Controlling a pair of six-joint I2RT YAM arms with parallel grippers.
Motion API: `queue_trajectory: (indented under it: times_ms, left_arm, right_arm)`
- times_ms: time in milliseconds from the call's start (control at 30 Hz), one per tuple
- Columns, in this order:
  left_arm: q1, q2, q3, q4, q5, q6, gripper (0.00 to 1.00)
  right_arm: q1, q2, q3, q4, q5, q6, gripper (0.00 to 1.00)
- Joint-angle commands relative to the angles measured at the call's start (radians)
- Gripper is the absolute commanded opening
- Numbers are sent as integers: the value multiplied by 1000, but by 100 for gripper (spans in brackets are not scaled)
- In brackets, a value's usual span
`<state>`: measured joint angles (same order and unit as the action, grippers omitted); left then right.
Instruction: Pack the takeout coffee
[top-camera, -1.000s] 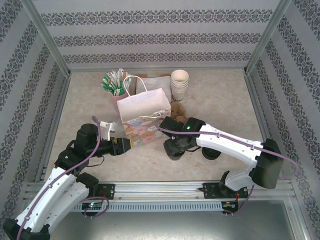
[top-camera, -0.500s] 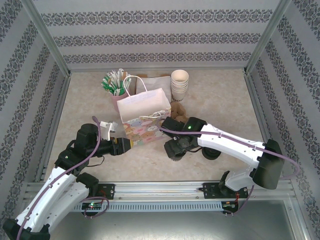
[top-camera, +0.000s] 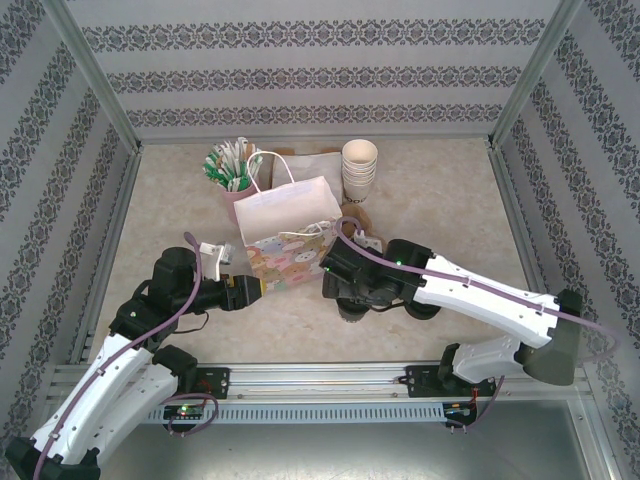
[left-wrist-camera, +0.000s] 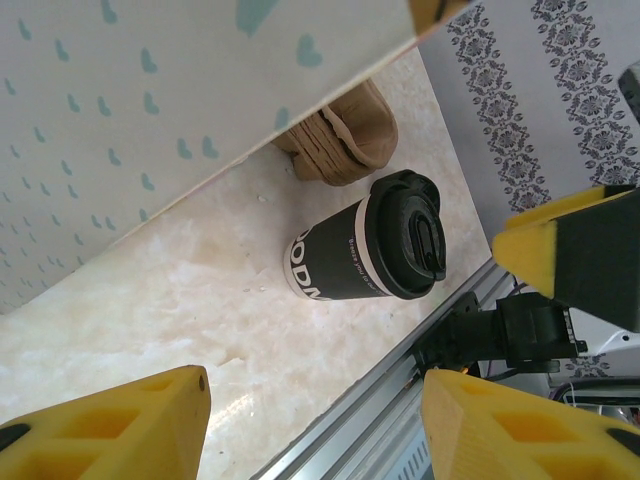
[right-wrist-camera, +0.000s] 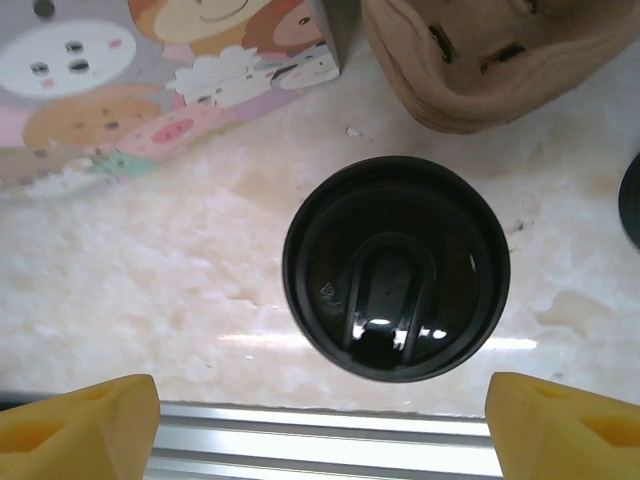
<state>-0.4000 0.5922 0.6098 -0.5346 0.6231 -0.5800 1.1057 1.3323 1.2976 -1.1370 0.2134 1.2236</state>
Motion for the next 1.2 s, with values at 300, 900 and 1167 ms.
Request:
queue_trajectory:
  times_ms: [300,900,1167]
  left_arm:
    - [-14,-9,-3,1,-20,11,59]
    - [-15,-11,-2,-1,-21,12,59]
    - [-13,-11,-2,-1,-23,12,59]
  right_arm:
    - [15,112,27,-156,92,406,87]
    - [11,160,-50,-55,64,450,88]
    - [9,197,-47,-40,67,433,87]
